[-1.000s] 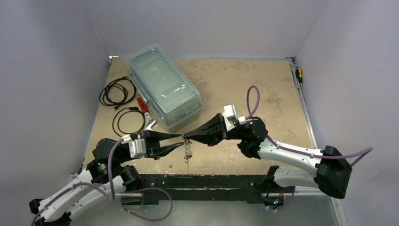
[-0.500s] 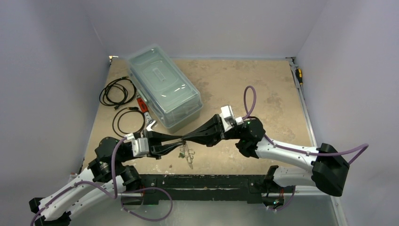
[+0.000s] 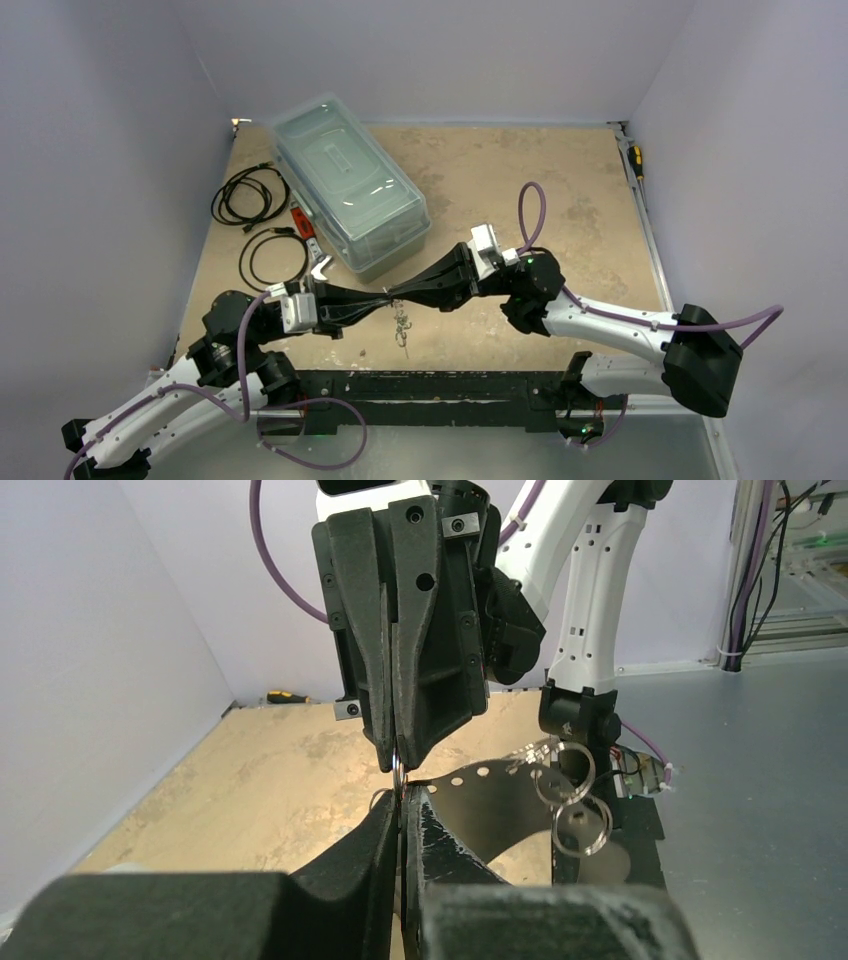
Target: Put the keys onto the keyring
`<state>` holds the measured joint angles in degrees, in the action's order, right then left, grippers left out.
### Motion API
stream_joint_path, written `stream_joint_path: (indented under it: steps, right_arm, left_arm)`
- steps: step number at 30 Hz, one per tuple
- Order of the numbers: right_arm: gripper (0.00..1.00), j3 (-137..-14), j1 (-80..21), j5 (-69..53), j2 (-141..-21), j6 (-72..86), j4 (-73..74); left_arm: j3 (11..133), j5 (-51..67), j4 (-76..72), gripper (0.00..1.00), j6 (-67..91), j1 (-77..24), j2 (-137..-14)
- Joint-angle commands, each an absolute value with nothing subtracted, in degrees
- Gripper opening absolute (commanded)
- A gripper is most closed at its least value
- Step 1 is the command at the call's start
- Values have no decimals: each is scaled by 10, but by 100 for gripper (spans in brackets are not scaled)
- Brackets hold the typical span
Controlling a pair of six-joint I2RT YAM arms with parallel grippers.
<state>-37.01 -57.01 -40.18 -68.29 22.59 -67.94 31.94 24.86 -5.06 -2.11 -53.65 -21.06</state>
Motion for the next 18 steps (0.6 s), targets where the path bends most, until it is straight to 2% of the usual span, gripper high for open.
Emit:
stream_joint_path:
  steps: [1, 11, 12, 15, 18]
  right_arm:
    - [0, -391, -572, -406, -679, 232, -722]
    - [0, -392, -571, -411, -685, 234, -703]
    - [2, -394, -572, -411, -682, 228, -694]
    - [21, -401, -572, -403, -663, 197, -625]
    - [32, -406, -571, -394, -638, 161, -560]
  left_arm:
    - [318, 244, -66, 0, -15, -536, -215]
    - [323, 219, -47, 0, -33, -535, -205]
    - [323, 217, -46, 0, -35, -535, -202]
    - [323, 215, -44, 0, -37, -535, -198]
    - [324, 219, -44, 0, -38, -535, -198]
